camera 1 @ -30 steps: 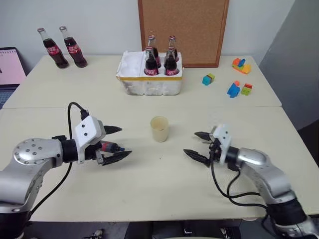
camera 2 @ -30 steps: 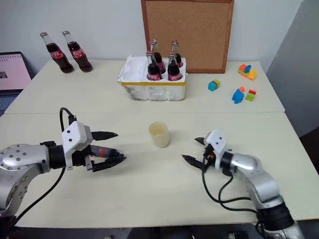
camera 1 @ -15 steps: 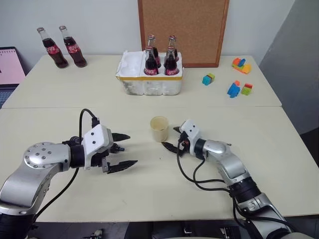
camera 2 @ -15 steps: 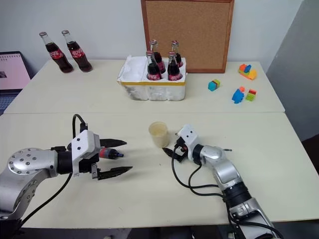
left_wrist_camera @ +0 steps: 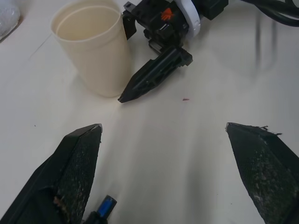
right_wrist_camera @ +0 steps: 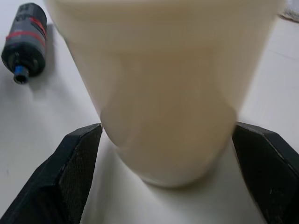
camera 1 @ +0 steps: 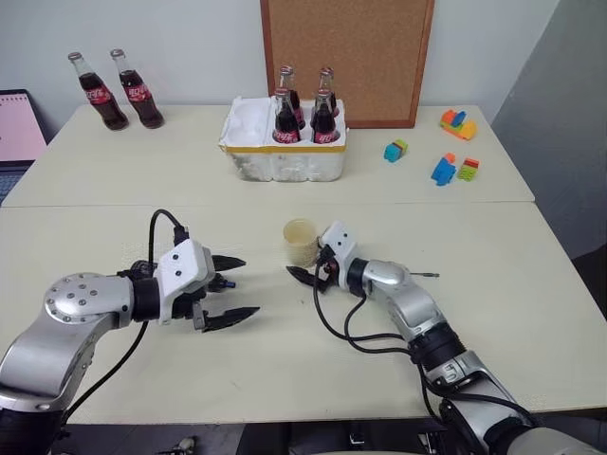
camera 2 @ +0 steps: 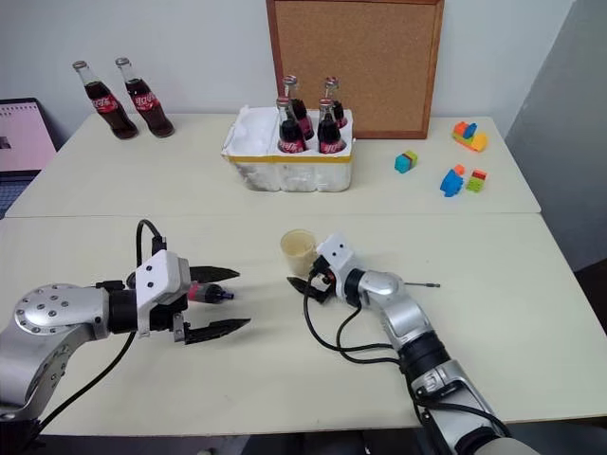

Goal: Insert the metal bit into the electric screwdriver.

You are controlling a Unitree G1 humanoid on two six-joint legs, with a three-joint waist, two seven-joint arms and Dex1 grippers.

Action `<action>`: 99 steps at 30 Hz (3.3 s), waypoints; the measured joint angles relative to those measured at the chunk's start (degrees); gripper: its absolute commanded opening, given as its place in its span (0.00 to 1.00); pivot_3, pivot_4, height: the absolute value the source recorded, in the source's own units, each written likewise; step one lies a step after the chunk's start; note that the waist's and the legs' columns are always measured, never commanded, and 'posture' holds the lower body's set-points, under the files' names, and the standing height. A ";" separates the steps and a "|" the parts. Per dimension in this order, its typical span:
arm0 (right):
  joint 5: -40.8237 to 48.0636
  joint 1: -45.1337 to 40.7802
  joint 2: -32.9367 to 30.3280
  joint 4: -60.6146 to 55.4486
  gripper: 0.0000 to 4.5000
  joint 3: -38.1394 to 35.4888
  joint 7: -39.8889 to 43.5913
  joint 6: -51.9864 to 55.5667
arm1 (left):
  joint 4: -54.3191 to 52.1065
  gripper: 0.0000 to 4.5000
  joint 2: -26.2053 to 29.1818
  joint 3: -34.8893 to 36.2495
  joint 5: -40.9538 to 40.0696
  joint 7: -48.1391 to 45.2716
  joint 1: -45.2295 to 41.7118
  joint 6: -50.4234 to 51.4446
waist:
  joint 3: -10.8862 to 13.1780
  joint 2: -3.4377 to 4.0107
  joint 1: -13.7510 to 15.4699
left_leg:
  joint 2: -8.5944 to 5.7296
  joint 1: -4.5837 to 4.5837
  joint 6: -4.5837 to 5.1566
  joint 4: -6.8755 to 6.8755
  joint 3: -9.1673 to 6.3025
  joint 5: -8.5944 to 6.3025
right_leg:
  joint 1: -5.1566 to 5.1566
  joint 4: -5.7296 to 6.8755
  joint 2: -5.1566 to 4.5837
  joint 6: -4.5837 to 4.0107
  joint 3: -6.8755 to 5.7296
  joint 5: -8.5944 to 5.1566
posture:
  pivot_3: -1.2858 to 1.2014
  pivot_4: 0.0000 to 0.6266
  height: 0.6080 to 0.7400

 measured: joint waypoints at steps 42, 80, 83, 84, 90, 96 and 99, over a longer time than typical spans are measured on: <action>2.39 2.22 -22.15 14.40 0.64 -31.53 -17.22 -9.94 | 9.26 1.00 -30.66 -25.95 5.86 7.91 -27.87 0.13 | -0.06 0.04 0.11 | -0.20 -0.01 0.00 0.16 0.44 0.02 | 0.25 -0.02 0.08 0.01 0.24 0.09 | 0.52 0.24 1.00; 23.27 24.38 -38.76 -51.34 0.99 -29.47 -1.18 17.11 | 9.10 1.00 -11.14 -14.61 7.06 0.56 -27.59 -2.42 | -0.07 0.24 -0.09 | -0.16 -0.06 0.01 0.59 0.09 0.00 | 0.21 -0.02 0.24 0.42 0.11 0.00 | 0.52 0.24 1.00; 25.77 26.68 -42.22 -56.92 0.99 -26.58 3.77 19.33 | 10.20 1.00 -2.42 -11.53 6.82 -5.13 -25.21 -3.44 | -0.06 0.23 0.07 | -0.17 -0.10 0.02 0.59 0.11 -0.01 | 0.21 -0.13 0.19 0.42 0.10 -0.01 | 0.52 0.24 1.00; 27.64 27.51 -43.31 -58.53 0.99 -25.64 5.60 20.74 | 11.72 1.00 0.82 -11.13 7.32 -7.49 -24.25 -4.92 | -0.06 0.23 0.11 | -0.15 -0.11 0.03 0.60 0.11 -0.01 | 0.21 -0.14 0.16 0.42 0.09 -0.02 | 0.52 0.24 1.00; 34.12 26.19 -44.77 -62.87 0.99 -19.53 9.98 26.85 | 22.01 1.00 10.81 -11.67 12.77 -17.78 -23.74 -16.11 | 0.05 0.05 0.28 | -0.14 -0.17 0.05 0.63 0.11 -0.02 | 0.20 -0.18 0.07 0.43 0.06 -0.02 | 0.52 0.24 1.00; 31.91 22.52 -41.11 -62.56 0.99 -13.91 8.39 26.86 | 28.87 1.00 12.01 -17.53 18.95 -24.68 -27.29 -24.96 | 0.06 0.03 0.39 | -0.16 -0.47 0.07 0.65 0.18 -0.03 | -0.01 -0.20 0.12 0.42 -0.04 -0.02 | 0.52 0.24 1.00; 31.37 22.64 -40.20 -62.64 0.99 -12.62 7.33 26.97 | 32.14 1.00 11.06 -19.86 21.86 -26.12 -29.84 -27.36 | 0.04 0.02 0.39 | -0.19 -1.12 0.06 0.81 0.15 -0.02 | -0.59 -0.07 0.16 0.42 -0.14 0.00 | 0.52 0.24 1.00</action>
